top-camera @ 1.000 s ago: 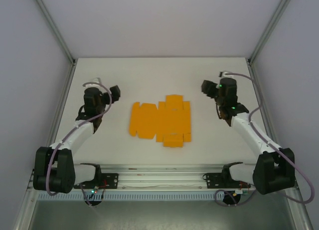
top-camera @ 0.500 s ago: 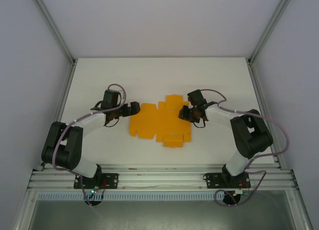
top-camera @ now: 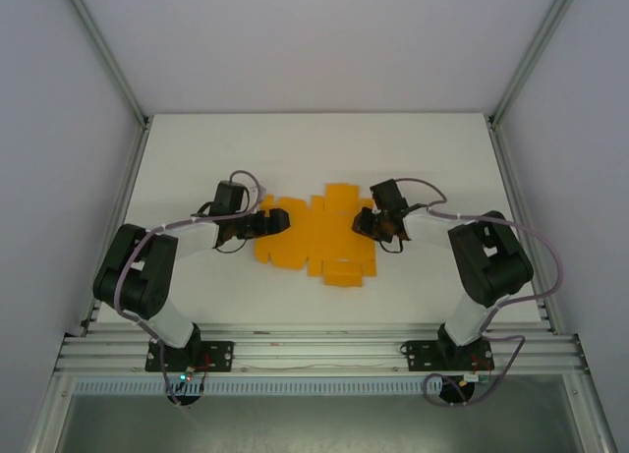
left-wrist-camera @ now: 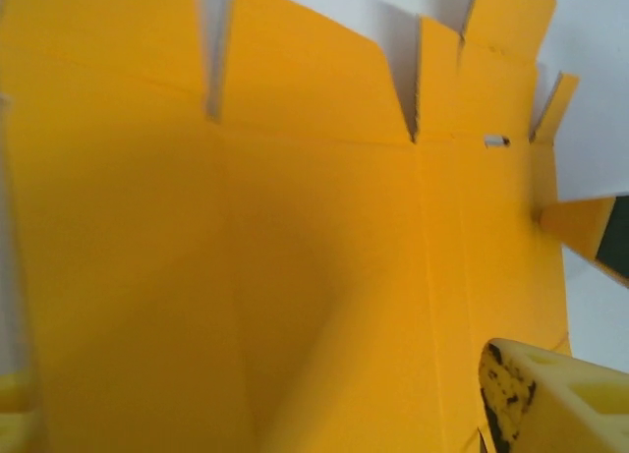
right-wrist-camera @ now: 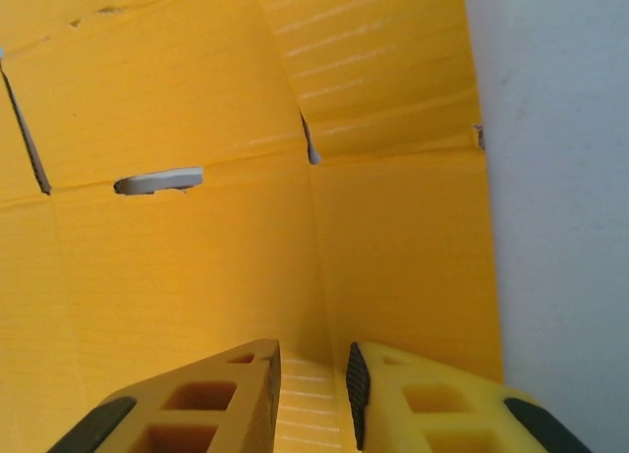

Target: Assemble paper box

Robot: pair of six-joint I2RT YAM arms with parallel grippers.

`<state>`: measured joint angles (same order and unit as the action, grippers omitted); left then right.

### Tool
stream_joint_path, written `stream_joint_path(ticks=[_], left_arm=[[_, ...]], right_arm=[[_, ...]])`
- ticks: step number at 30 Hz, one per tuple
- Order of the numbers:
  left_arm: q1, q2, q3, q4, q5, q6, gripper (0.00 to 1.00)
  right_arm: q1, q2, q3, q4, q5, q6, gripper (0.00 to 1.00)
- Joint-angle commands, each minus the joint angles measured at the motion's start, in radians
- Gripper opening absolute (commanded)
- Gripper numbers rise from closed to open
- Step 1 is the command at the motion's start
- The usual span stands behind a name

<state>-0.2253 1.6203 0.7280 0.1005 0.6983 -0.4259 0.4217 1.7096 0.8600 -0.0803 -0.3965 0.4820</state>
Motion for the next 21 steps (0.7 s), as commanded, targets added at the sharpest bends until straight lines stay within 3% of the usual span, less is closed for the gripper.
stream_joint_path(ticks=[1,3,10,14,19,21], left_arm=[[-0.013,0.022,-0.001,0.072,0.072,-0.009,0.76],[-0.017,0.028,0.012,0.068,0.069,-0.010,0.64],[-0.028,-0.024,0.027,0.098,0.064,-0.028,0.04],[-0.027,-0.110,0.031,0.141,0.076,-0.072,0.00],[-0.027,-0.222,0.080,0.159,0.107,-0.160,0.00],[-0.027,-0.262,0.101,0.169,0.129,-0.179,0.00]], right_arm=[[-0.012,0.054,-0.046,-0.009,0.017,0.021,0.28],[-0.015,0.057,-0.047,-0.002,0.009,0.022,0.28],[-0.044,-0.012,-0.018,-0.026,0.000,-0.038,0.34],[-0.082,-0.151,0.026,-0.077,-0.037,-0.119,0.52],[-0.148,-0.356,0.033,-0.093,-0.158,-0.196,0.95],[-0.190,-0.412,0.032,-0.102,-0.245,-0.217,1.00]])
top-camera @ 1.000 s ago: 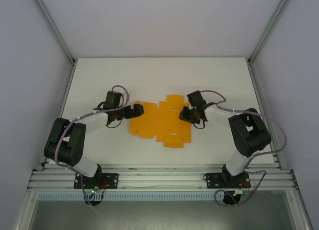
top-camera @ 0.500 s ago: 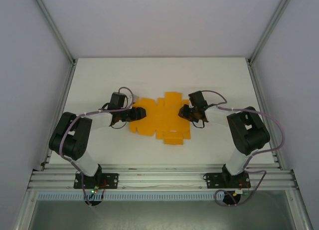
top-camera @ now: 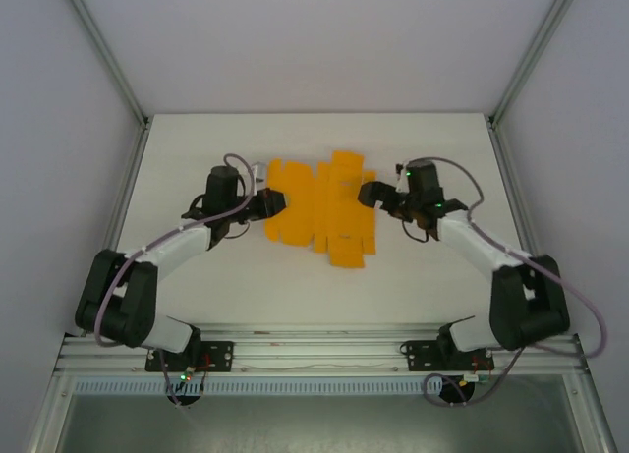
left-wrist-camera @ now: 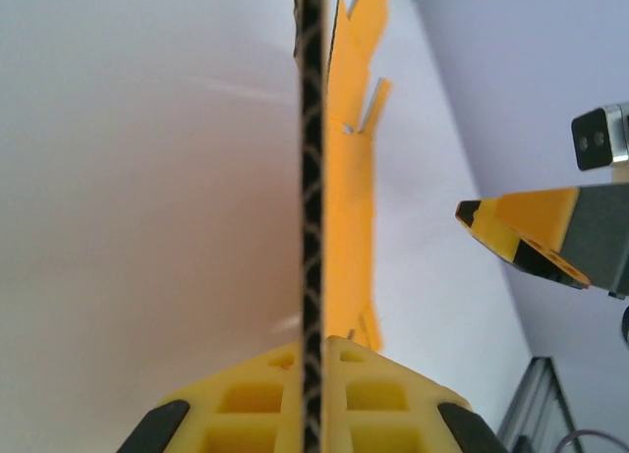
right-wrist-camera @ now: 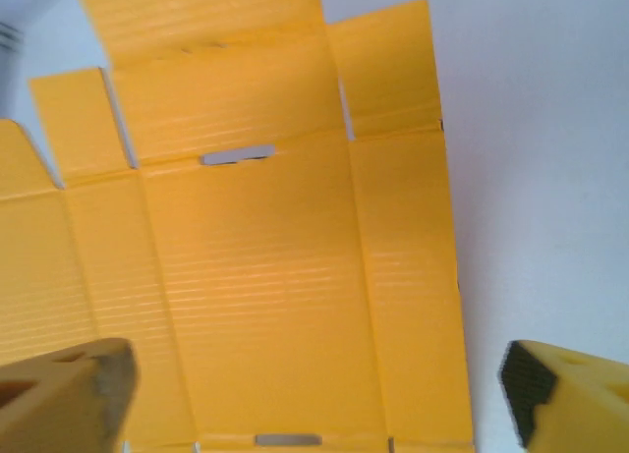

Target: Assemble paper box

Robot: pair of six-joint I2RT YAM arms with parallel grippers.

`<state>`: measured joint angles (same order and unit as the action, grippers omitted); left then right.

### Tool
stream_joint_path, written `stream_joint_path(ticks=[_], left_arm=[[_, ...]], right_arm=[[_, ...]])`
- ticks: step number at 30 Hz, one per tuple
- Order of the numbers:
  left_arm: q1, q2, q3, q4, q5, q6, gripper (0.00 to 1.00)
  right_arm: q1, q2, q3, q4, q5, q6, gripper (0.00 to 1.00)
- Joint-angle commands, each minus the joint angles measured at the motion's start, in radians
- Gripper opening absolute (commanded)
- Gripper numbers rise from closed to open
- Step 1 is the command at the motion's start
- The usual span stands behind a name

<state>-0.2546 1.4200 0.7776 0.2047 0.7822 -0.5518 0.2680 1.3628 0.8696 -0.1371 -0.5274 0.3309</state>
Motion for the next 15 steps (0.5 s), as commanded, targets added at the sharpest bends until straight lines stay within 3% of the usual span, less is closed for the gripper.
stream_joint_path(ticks=[1,4,7,12,15], left_arm=[[0.002,-0.079,0.060,0.071,0.060,-0.066,0.00],[0.002,-0.132,0.088,0.062,0.104,-0.080,0.00],[0.002,-0.184,0.098,0.061,0.124,-0.097,0.00],[0.002,-0.244,0.076,0.106,0.128,-0.142,0.00],[0.003,-0.261,0.069,0.136,0.139,-0.169,0.00]], right_arm=[[-0.061,-0.087,0.021,-0.052,-0.170,-0.080,1.00],[-0.138,-0.137,0.001,-0.036,-0.356,-0.122,1.00],[-0.190,-0.163,-0.014,-0.015,-0.458,-0.110,0.95],[-0.201,-0.178,-0.050,0.102,-0.652,-0.055,0.78],[-0.204,-0.180,-0.052,0.095,-0.668,-0.061,0.64]])
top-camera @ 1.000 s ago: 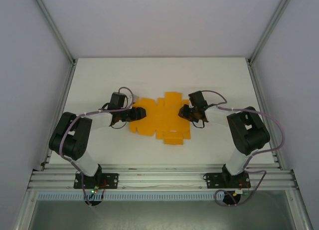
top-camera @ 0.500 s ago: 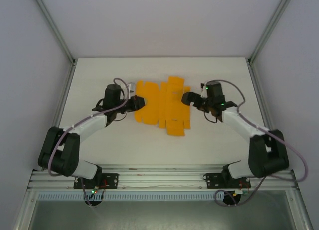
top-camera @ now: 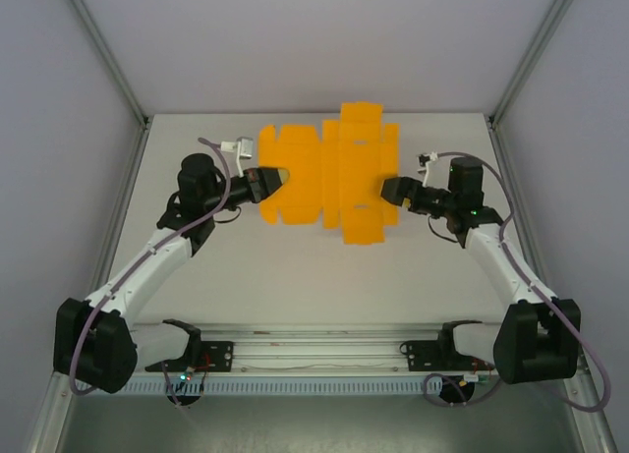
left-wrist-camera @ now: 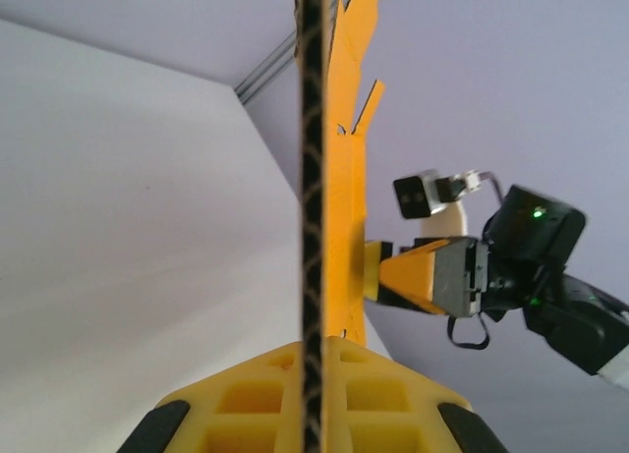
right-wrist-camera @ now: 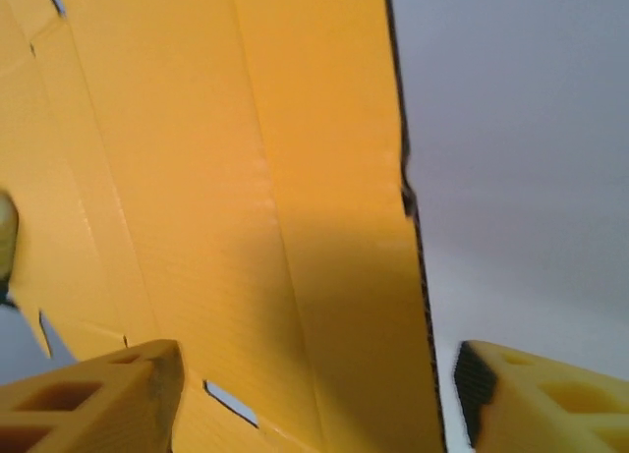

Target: Assemble paper box

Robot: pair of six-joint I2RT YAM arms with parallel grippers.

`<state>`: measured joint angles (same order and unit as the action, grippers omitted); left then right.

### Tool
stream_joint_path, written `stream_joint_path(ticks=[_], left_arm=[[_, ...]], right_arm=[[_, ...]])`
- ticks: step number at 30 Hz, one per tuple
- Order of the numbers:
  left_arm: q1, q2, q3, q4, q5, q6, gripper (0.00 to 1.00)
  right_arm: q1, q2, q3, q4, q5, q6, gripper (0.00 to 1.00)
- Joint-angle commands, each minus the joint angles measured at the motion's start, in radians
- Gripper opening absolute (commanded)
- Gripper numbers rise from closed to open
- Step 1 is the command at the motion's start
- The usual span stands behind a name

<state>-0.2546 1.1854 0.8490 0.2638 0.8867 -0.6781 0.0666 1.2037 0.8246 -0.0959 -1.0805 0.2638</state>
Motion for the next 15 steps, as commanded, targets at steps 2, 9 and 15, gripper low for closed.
stream_joint_path(ticks=[2,9,15], left_arm=[[0.002,-0.034,-0.001,0.066,0.026,-0.041,0.00],[0.004,-0.052,-0.038,0.035,-0.041,-0.008,0.00],[0.004,-0.065,-0.041,0.018,-0.045,0.007,0.00]], right_arm=[[-0.002,-0.024,-0.005,0.050,-0.114,0.000,0.51],[-0.004,-0.047,0.011,-0.042,-0.051,-0.066,0.37],[-0.009,-0.084,0.017,-0.053,-0.040,-0.070,0.38]])
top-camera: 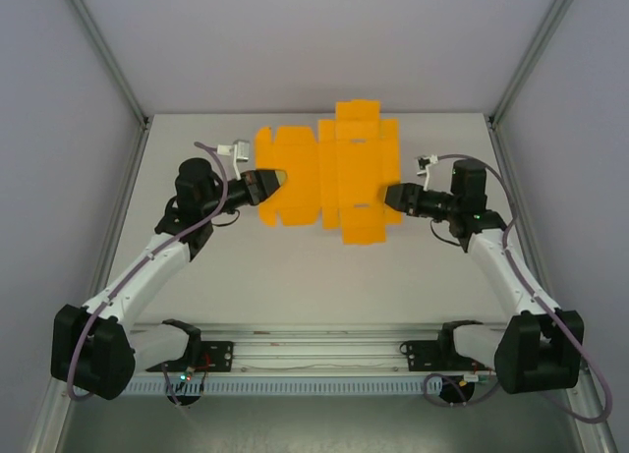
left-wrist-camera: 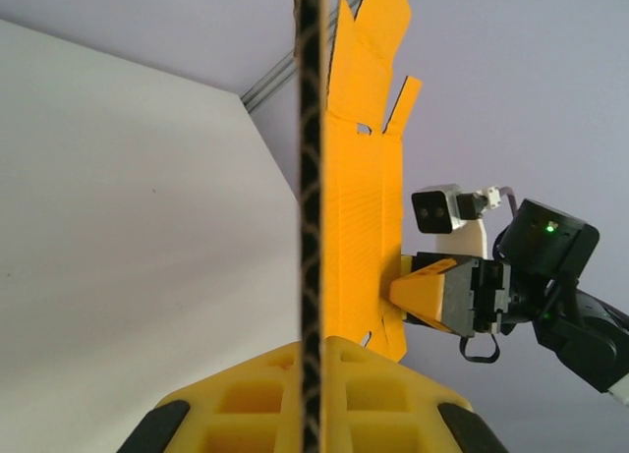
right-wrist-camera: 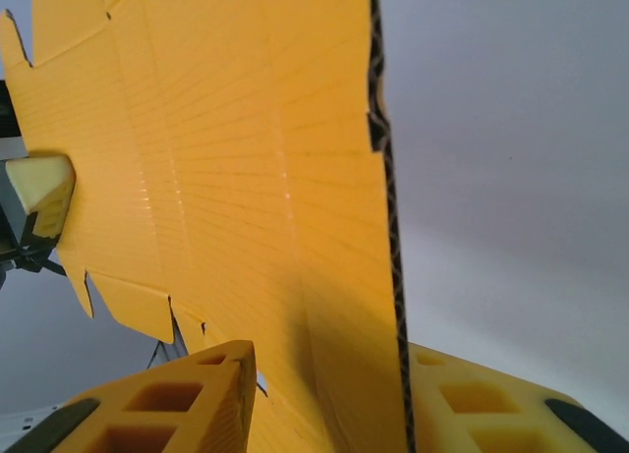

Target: Assemble paper box

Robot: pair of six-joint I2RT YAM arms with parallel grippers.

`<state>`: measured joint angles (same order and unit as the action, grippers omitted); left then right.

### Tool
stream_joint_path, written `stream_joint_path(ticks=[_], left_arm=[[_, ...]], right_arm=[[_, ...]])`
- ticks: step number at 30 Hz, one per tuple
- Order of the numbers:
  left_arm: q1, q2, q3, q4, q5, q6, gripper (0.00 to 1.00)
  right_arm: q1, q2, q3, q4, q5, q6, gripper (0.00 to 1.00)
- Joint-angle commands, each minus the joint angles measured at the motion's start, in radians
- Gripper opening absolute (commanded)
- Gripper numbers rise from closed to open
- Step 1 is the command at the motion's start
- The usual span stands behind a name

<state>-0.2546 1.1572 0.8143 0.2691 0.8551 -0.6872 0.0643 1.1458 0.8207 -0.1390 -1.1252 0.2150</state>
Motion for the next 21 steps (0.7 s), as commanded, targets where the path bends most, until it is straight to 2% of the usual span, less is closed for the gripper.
stream_joint_path(ticks=[1,11,19,21], left_arm=[[0.005,-0.041,-0.007,0.010,-0.014,0.020,0.00],[0.004,-0.074,-0.021,-0.014,-0.060,0.035,0.00],[0.004,-0.065,-0.027,-0.002,-0.036,0.031,0.00],[0.005,-0.067,-0.030,0.001,-0.037,0.030,0.00]], right_arm=[[-0.009,-0.028,0.022,-0.010,0.003,-0.022,0.37],[-0.017,-0.037,0.029,-0.016,0.014,-0.023,0.30],[-0.017,-0.028,0.049,0.038,-0.005,-0.011,0.29],[-0.017,-0.020,0.060,0.042,-0.011,-0.006,0.25]])
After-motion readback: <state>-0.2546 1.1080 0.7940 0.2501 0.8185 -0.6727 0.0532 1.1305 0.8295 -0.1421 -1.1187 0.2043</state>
